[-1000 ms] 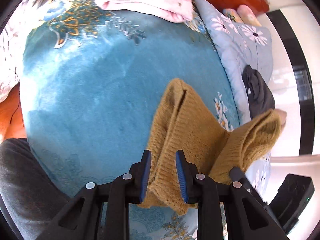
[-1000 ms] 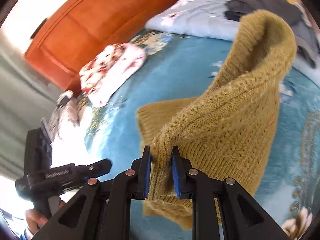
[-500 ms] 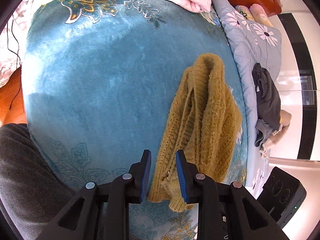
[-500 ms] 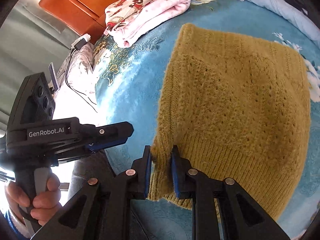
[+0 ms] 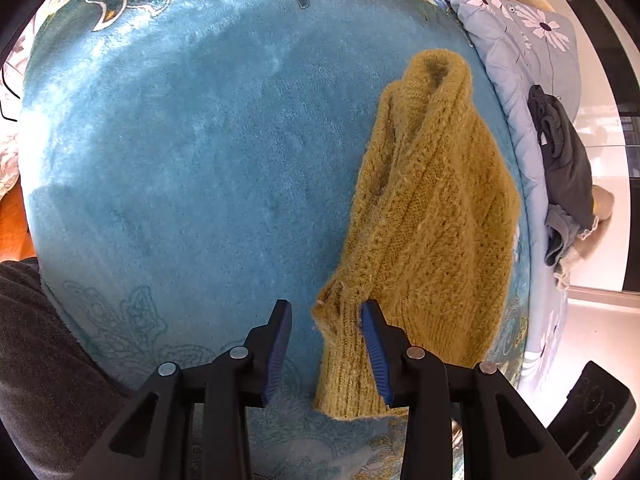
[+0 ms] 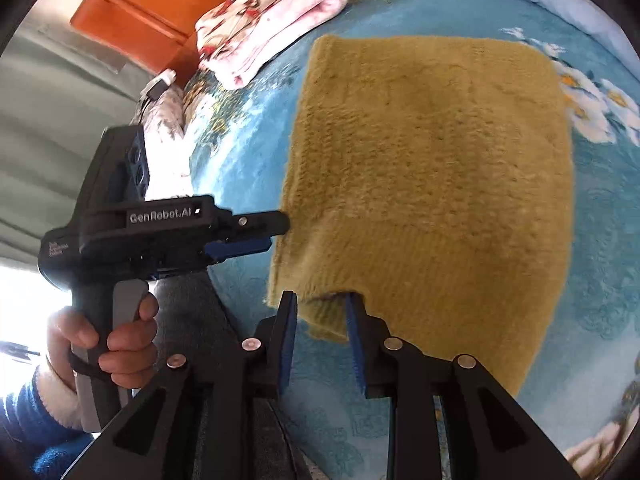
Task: Fold clothes
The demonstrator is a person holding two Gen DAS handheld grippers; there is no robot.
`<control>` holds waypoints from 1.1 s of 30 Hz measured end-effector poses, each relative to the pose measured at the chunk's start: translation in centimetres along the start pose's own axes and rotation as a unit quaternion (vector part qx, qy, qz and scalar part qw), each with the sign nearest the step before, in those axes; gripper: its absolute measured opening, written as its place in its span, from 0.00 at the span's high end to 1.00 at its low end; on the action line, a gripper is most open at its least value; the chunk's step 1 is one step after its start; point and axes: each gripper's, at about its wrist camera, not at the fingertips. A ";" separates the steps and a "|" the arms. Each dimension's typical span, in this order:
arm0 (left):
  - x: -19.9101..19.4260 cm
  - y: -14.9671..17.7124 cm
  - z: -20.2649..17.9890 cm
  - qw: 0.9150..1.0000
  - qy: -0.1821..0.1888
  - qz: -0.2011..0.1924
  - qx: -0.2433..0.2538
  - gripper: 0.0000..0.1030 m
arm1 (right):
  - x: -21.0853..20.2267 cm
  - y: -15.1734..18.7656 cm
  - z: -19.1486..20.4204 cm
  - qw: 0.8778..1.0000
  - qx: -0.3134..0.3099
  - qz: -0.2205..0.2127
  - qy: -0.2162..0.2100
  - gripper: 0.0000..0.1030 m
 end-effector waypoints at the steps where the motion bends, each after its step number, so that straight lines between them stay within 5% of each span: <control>1: 0.2 0.0 -0.1 1.000 -0.001 0.001 0.000 0.61 | -0.8 -0.1 -0.9 1.000 0.018 -0.013 0.003 0.75; 14: 0.1 1.3 0.9 1.000 -0.007 0.017 -0.025 0.46 | -3.8 0.3 -10.0 0.974 0.212 -0.076 0.036 0.75; 21: 1.0 2.2 0.9 0.996 0.051 0.054 -0.041 0.46 | -3.4 0.7 -11.2 0.964 0.255 -0.077 0.011 0.75; 23: 1.1 2.6 0.9 0.995 0.066 0.056 -0.041 0.49 | -3.4 0.7 -11.3 0.964 0.255 -0.077 0.011 0.75; 27: 0.6 3.0 0.2 0.997 0.065 0.046 -0.015 0.79 | -3.4 0.9 -11.5 0.963 0.256 -0.078 0.006 0.74; 33: 1.5 4.6 0.1 0.994 0.055 0.097 -0.019 0.85 | -3.4 1.8 -12.4 0.959 0.273 -0.078 0.005 0.51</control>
Point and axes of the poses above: each gripper's, at about its wrist camera, not at the fingertips, and x roughly the way its jaws point, z to its left, y to its underside, and after that the axes turned 6 degrees about x, right-handed
